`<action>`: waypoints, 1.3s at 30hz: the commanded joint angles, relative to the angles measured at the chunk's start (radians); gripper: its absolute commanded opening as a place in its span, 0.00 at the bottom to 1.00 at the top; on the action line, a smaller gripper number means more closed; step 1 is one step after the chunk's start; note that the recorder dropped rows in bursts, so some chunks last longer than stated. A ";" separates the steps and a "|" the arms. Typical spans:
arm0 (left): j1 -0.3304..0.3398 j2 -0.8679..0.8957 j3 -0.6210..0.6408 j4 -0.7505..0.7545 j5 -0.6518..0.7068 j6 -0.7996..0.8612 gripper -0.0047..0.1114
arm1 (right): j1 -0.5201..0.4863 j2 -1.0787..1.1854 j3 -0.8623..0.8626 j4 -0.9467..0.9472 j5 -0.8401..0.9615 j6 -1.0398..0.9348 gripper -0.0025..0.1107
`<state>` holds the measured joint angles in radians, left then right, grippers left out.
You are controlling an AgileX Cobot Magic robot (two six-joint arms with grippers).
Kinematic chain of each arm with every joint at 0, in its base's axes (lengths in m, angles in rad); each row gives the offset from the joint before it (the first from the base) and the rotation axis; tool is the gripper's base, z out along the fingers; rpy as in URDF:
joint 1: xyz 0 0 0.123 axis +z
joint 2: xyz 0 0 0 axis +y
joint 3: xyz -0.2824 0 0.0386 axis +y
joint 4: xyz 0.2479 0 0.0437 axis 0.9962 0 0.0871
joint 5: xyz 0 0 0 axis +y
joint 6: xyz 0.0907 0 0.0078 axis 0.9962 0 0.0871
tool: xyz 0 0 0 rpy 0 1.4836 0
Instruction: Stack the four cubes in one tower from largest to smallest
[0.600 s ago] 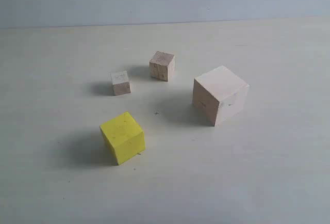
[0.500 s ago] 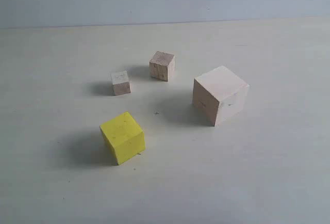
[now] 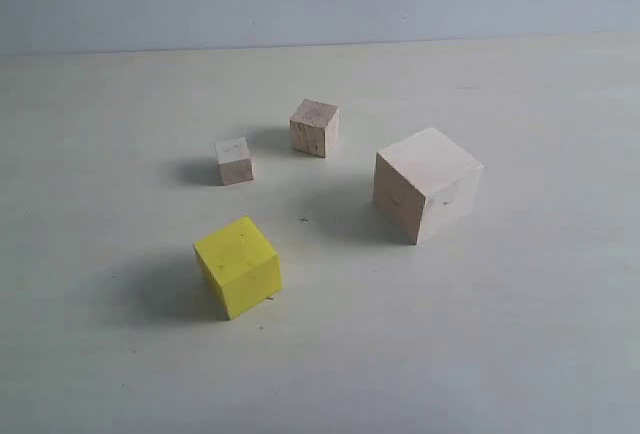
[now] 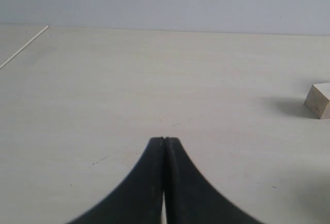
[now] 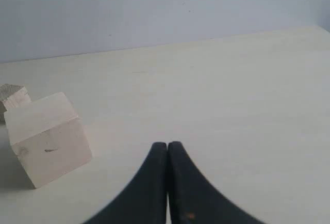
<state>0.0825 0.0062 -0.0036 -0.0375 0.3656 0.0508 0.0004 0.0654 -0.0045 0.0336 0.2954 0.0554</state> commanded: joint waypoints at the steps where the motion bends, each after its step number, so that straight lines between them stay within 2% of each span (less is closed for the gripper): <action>1: -0.005 -0.006 0.004 -0.002 -0.011 0.002 0.04 | -0.006 -0.007 0.005 0.002 -0.009 -0.003 0.02; 8: -0.006 -0.006 0.004 0.025 -0.056 0.002 0.04 | -0.006 -0.007 0.005 0.002 -0.054 -0.003 0.02; 15: -0.006 -0.006 0.004 0.025 -0.435 -0.006 0.04 | -0.006 -0.007 0.005 0.002 -0.413 -0.003 0.02; 18: -0.006 -0.006 0.004 0.025 -0.495 -0.006 0.04 | -0.006 -0.007 0.005 0.002 -0.507 -0.003 0.02; 27: -0.006 -0.006 0.004 0.025 -0.523 -0.012 0.04 | -0.006 -0.007 0.005 0.002 -0.550 -0.003 0.02; 28: -0.006 -0.006 0.004 0.015 -0.543 -0.072 0.04 | -0.006 -0.007 0.005 0.007 -0.566 -0.003 0.02; 29: -0.006 -0.006 0.004 0.007 -0.551 -0.275 0.04 | -0.006 -0.007 0.005 0.052 -0.651 0.027 0.02; 30: -0.006 -0.006 -0.001 0.014 -0.551 -0.322 0.04 | -0.006 -0.007 0.005 0.073 -0.687 0.058 0.02; 34: -0.006 -0.006 -0.099 0.076 -0.504 -0.321 0.04 | -0.006 -0.007 -0.013 0.082 -0.770 0.110 0.02; 39: -0.046 0.091 -0.300 0.110 -0.358 -0.321 0.04 | 0.011 -0.004 -0.176 -0.020 -0.580 0.123 0.02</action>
<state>0.0672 0.0382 -0.2052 0.0582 -0.0654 -0.2597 0.0004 0.0639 -0.0922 0.0712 -0.3654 0.1635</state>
